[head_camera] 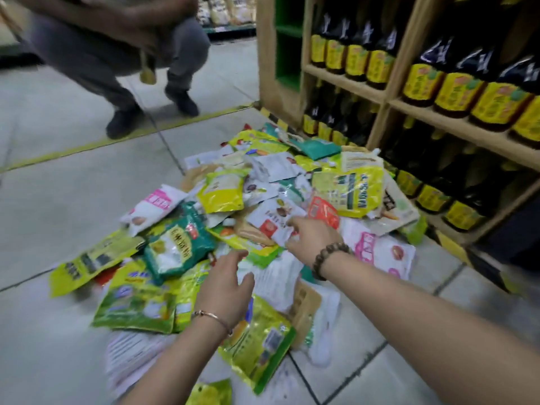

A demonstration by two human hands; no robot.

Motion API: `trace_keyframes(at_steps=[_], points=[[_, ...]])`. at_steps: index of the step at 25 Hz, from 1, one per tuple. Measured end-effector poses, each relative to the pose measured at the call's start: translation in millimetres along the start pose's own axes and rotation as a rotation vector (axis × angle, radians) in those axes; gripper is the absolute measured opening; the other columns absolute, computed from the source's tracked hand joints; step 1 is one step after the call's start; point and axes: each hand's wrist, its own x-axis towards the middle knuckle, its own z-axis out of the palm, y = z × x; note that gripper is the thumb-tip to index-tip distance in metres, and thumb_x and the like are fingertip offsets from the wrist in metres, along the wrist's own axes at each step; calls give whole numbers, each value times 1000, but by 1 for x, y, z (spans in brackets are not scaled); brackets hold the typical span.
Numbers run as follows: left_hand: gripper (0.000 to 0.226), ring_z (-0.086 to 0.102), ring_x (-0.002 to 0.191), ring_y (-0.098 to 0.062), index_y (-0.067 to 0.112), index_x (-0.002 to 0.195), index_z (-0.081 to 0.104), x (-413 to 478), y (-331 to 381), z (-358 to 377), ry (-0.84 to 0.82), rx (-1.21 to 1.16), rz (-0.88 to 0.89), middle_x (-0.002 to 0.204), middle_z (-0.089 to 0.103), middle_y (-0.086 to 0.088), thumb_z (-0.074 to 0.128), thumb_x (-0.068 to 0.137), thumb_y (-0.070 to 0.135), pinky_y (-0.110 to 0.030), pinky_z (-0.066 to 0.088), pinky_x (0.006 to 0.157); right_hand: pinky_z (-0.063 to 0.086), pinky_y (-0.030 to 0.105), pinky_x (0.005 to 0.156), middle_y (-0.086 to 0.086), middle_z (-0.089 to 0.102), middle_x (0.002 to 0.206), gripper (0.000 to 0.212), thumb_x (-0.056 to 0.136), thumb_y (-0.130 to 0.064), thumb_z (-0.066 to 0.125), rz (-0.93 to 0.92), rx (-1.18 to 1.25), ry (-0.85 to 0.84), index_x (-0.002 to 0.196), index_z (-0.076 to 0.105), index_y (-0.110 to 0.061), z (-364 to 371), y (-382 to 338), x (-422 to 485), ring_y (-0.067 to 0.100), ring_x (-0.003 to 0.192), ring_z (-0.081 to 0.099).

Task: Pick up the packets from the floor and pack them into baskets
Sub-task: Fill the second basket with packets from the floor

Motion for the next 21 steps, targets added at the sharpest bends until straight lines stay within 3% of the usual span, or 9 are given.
trace_keyframes(at_steps=[5, 11, 13, 14, 16, 18, 21], points=[[39, 55, 113, -18, 19, 126, 52, -30, -75, 16, -22, -15, -238, 129, 54, 1, 58, 88, 23, -31, 45, 91, 49, 35, 88, 5, 53, 128, 37, 89, -31, 54, 29, -86, -278, 124, 51, -20, 118, -1, -7, 26, 112, 54], [37, 56, 110, -15, 22, 125, 52, -47, -110, 24, -23, -148, -467, 129, 55, 4, 55, 89, 17, -29, 46, 88, 45, 33, 81, 2, 59, 115, 47, 86, -51, 57, 5, -229, -242, 116, 47, -18, 154, -14, -28, 23, 107, 56], [35, 55, 110, -17, 19, 123, 54, -49, -114, 26, -10, -214, -513, 125, 58, 0, 56, 89, 13, -27, 44, 89, 44, 31, 78, 2, 63, 105, 27, 88, -46, 55, -12, -216, -257, 99, 51, -21, 161, -17, -34, 22, 99, 59], [33, 55, 110, -17, 18, 121, 55, -51, -114, 28, -1, -254, -535, 123, 59, -2, 56, 88, 12, -27, 43, 90, 42, 29, 71, 0, 62, 95, 20, 90, -40, 55, 5, -130, -252, 84, 49, -22, 163, -17, -35, 20, 89, 58], [29, 55, 106, -17, 16, 116, 57, -56, -114, 34, 23, -338, -584, 120, 61, -4, 58, 88, 9, -26, 43, 89, 34, 24, 56, -3, 49, 72, 32, 90, -27, 58, 61, 175, -259, 67, 36, -21, 170, -11, -38, 13, 68, 46], [32, 53, 108, -19, 11, 118, 56, -61, -116, 38, 91, -453, -650, 124, 59, -9, 59, 87, 5, -27, 41, 88, 27, 17, 49, -4, 37, 64, 34, 88, -13, 61, 123, 510, -256, 67, 36, -18, 171, -1, -43, 9, 58, 34], [49, 45, 125, -28, 3, 130, 46, -58, -117, 40, 152, -672, -763, 133, 49, -18, 65, 85, 6, -34, 37, 94, 30, 17, 50, -1, 38, 61, 27, 85, -1, 63, 164, 788, -174, 70, 44, -13, 157, 24, -44, 11, 56, 35]])
